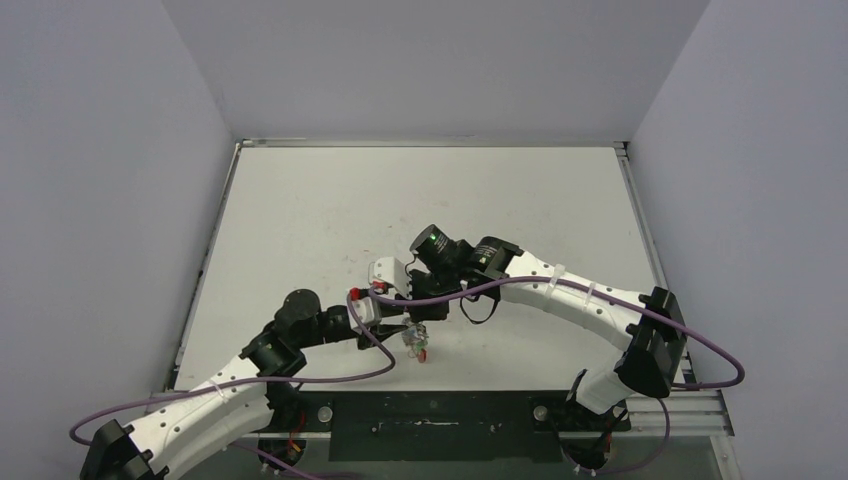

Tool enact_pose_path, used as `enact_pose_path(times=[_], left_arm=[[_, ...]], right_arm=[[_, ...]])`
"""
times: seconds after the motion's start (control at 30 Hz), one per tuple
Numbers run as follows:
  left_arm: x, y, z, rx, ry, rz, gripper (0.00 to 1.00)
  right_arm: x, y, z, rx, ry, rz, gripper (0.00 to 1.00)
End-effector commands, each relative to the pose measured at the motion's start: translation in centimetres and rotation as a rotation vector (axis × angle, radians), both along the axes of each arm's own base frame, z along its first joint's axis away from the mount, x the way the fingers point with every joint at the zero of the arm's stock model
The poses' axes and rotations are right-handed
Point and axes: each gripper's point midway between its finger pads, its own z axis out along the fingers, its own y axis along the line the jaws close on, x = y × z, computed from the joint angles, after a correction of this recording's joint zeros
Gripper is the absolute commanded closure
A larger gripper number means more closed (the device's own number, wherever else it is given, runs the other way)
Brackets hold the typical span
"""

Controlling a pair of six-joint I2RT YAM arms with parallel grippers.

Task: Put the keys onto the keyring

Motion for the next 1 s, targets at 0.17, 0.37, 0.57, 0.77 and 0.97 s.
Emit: enact_pose_path(times=[0.17, 0.37, 0.57, 0.77, 0.97], left_arm=[[-0.2, -1.3, 2.1, -0.081, 0.005, -0.047, 0.73], [-0.1, -1.8, 1.8, -0.067, 0.021, -0.068, 0.85], [0.2, -1.8, 1.4, -0.052, 0.024, -0.056, 1.00], [0.3, -1.5, 1.4, -0.052, 0.016, -0.036, 1.00], [0.6, -1.0, 1.6, -0.097, 0.003, 0.008, 1.00]], right_arm=[[0.7, 2.0, 2.7, 0.088, -0.065, -0.001, 1.00], [0.7, 2.0, 2.7, 0.090, -0.067, -0.004, 1.00], [0.7, 1.9, 2.7, 0.089, -0.069, -0.005, 1.00], [1.4, 2.0, 2.9, 0.109, -0.097, -0.035, 0.89], [3.4, 0.9, 4.3, 0.238, -0.150, -0.133, 0.40]])
